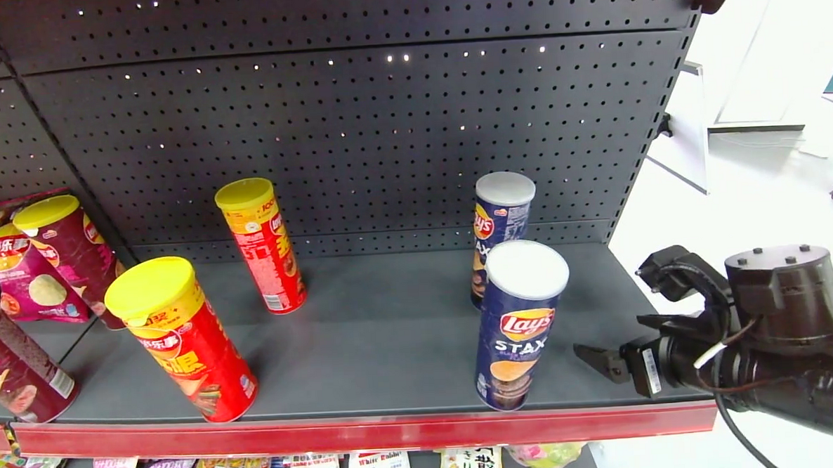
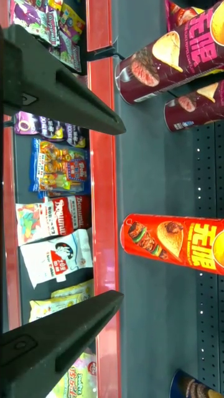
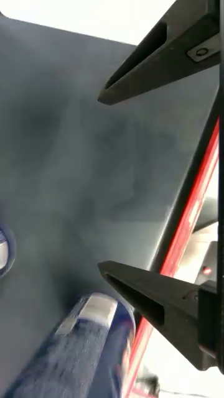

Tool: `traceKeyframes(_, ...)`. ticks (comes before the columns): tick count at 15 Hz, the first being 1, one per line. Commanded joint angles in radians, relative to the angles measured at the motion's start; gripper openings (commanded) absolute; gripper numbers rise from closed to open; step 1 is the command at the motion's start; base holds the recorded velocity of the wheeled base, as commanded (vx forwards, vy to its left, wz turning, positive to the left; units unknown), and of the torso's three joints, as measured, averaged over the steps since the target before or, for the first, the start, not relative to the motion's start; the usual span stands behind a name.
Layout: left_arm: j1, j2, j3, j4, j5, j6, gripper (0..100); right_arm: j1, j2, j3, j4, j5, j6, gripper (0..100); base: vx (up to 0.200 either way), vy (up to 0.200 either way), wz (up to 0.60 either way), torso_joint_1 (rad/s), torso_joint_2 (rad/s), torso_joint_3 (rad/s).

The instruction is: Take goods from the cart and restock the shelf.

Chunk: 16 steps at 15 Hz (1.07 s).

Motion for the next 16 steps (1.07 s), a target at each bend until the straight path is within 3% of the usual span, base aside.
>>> traceKeyframes(1,0.0,0.0,0.0,0.0,0.0,0.0,100,0.019,0.046,0.012,0.0,-0.001,-0.001,100,0.0,0.0,0.0,0.0,0.0,0.0)
traceKeyframes(16,0.0,0.0,0.0,0.0,0.0,0.0,100,0.08,0.159,-0.031,-0.026,-0.011,0.004,100,0.0,0.0,0.0,0.0,0.0,0.0)
